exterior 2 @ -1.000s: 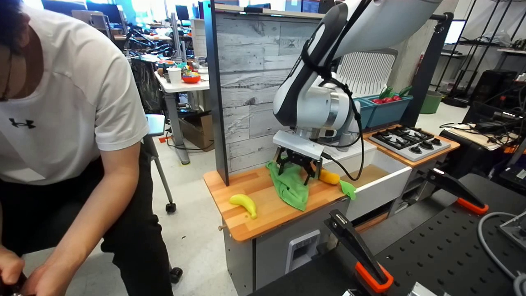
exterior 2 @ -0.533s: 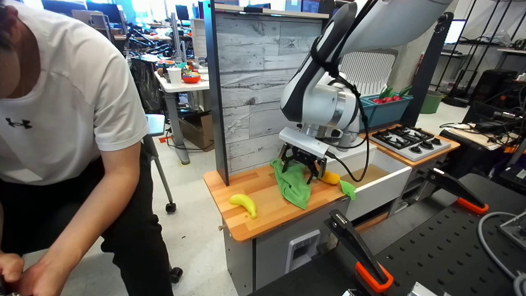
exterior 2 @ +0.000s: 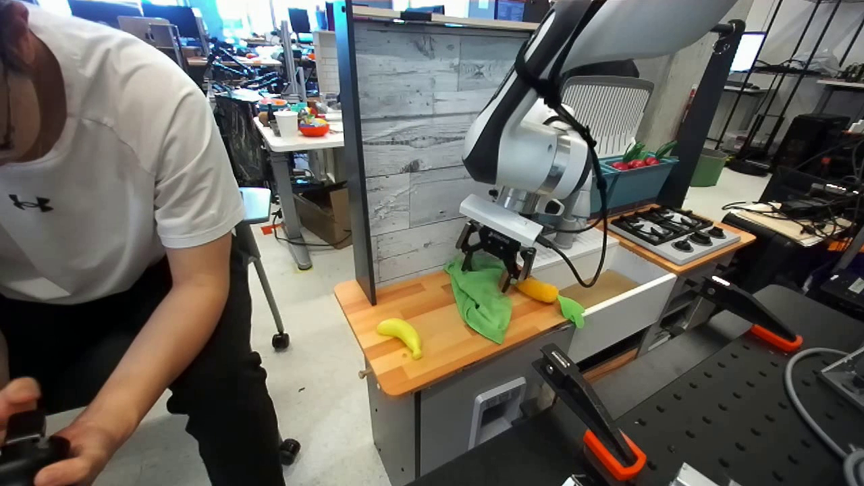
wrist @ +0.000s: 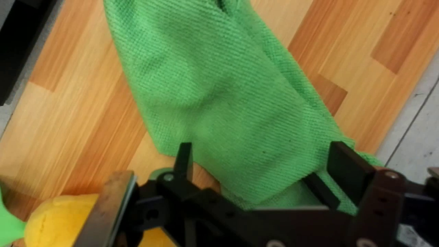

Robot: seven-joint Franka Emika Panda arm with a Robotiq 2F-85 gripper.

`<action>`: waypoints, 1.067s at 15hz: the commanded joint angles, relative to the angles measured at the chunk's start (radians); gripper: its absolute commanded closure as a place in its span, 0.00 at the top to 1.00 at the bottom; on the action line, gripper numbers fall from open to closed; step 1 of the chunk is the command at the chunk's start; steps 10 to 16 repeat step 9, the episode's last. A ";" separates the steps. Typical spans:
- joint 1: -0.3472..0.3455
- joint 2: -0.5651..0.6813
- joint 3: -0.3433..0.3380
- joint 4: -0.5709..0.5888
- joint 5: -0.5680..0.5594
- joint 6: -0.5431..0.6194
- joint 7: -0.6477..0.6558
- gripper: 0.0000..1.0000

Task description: Move the green cloth to the right

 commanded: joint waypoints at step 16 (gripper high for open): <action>0.008 -0.150 -0.009 -0.169 0.012 0.033 -0.094 1.00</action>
